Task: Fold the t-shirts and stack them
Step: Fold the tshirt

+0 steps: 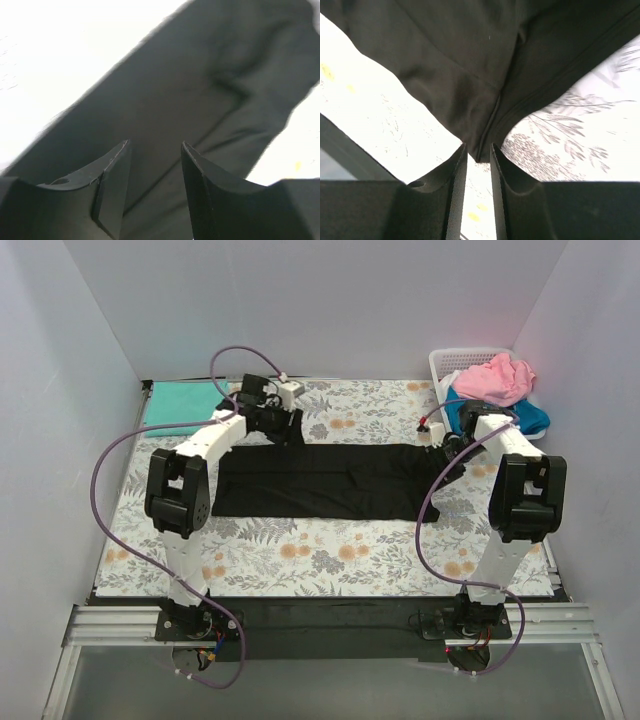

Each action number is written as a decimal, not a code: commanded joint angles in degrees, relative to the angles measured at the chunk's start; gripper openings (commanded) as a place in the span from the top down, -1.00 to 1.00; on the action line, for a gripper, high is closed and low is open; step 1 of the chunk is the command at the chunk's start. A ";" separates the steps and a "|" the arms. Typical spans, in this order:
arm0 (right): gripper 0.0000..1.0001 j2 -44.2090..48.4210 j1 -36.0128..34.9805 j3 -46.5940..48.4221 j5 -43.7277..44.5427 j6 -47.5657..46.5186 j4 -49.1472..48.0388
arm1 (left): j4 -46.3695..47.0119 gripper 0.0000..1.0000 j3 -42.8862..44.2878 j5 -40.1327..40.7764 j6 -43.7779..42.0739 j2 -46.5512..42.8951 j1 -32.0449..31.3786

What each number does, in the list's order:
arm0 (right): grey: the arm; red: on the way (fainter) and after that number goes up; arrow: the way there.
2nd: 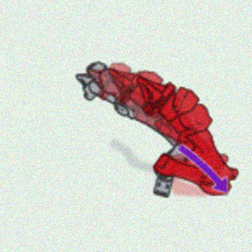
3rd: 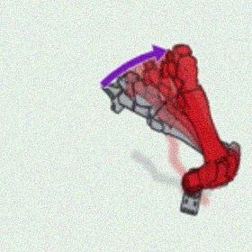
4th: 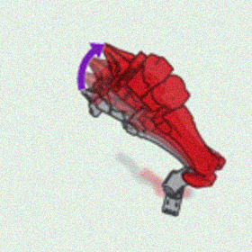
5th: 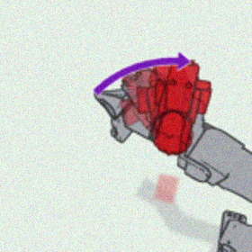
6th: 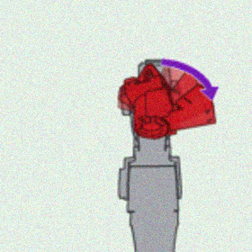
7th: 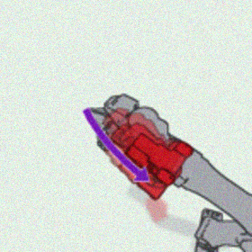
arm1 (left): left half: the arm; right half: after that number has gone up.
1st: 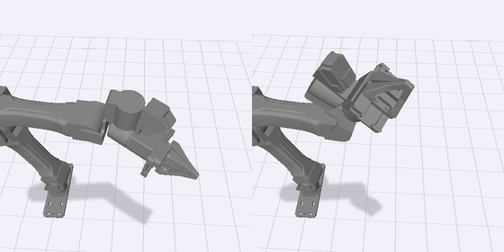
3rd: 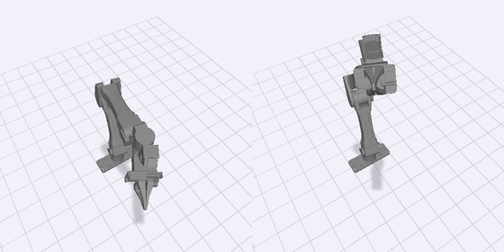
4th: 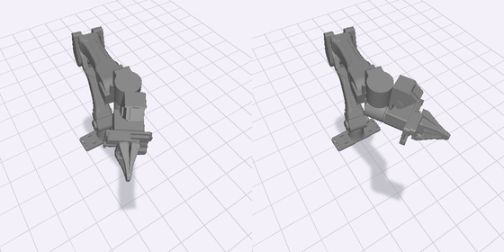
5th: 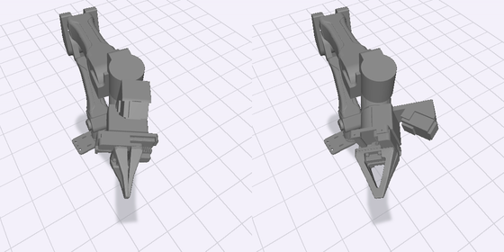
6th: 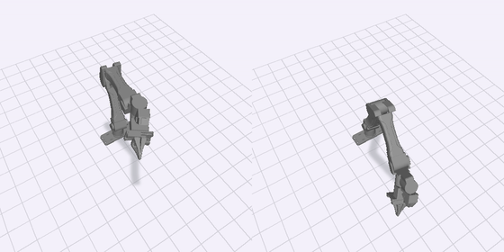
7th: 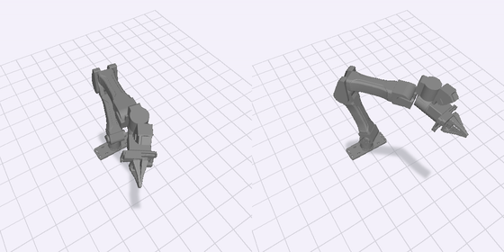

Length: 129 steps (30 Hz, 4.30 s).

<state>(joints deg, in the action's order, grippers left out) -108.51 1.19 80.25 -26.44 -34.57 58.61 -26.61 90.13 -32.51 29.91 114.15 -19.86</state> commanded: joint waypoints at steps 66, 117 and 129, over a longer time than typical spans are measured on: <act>-0.38 3.03 -17.63 22.24 29.96 8.02 -26.89 | -8.10 0.33 -35.10 26.80 -28.77 -16.77 -20.20; 0.32 -28.40 -21.76 35.22 22.12 11.45 -13.70 | 8.15 0.70 9.37 3.77 22.65 19.01 1.83; 0.24 -37.57 -25.54 48.60 29.07 8.55 -23.62 | 8.51 0.72 10.59 4.39 22.56 21.55 6.15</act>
<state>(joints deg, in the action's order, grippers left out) -143.35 -23.49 127.68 -0.69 -24.53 39.31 -17.04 99.46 -30.68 53.39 133.78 -13.96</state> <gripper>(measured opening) 0.373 0.140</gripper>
